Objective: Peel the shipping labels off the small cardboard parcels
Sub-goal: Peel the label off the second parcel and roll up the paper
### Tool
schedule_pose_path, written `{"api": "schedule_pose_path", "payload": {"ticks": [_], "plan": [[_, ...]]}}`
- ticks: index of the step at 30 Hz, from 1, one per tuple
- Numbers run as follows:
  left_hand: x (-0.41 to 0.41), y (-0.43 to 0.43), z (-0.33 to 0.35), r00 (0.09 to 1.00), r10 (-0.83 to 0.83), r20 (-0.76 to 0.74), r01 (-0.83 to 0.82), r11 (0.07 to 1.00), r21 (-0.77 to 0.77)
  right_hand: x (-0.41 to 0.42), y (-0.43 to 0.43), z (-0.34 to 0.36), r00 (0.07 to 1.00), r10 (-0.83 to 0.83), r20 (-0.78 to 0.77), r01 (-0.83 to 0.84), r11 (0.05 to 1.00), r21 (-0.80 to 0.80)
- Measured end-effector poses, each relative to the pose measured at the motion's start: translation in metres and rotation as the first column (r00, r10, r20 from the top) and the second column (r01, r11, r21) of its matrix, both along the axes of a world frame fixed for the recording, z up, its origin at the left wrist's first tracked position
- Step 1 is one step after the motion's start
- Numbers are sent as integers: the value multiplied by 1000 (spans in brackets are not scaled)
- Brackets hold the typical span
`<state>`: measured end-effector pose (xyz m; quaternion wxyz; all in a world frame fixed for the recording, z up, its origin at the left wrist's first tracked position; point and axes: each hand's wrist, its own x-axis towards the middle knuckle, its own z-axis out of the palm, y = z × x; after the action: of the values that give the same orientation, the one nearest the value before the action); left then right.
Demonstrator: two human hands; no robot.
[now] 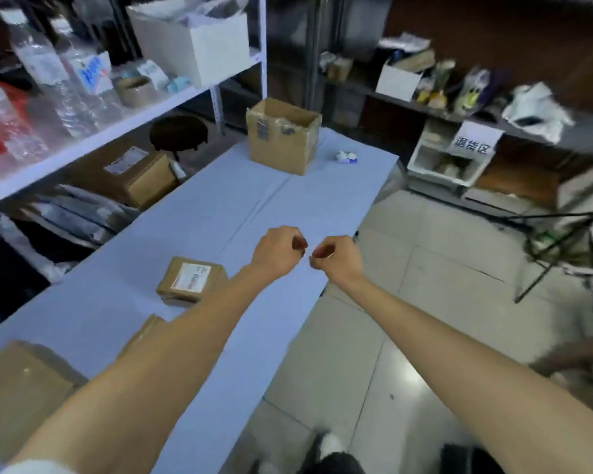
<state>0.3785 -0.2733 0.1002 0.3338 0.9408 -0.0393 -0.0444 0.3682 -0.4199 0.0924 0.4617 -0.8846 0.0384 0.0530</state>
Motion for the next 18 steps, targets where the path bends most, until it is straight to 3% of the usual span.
{"api": "schedule_pose_path", "payload": {"ticks": [8,18], "plan": [[25,-67,4,991,-131,-25,132,990,41,8,-74,16,993,-106,43,107,994,-22],[70,-147,-7,989,-126,-76,132,989,74,47,-140,10,981,-190,41,193,980,-58]]}}
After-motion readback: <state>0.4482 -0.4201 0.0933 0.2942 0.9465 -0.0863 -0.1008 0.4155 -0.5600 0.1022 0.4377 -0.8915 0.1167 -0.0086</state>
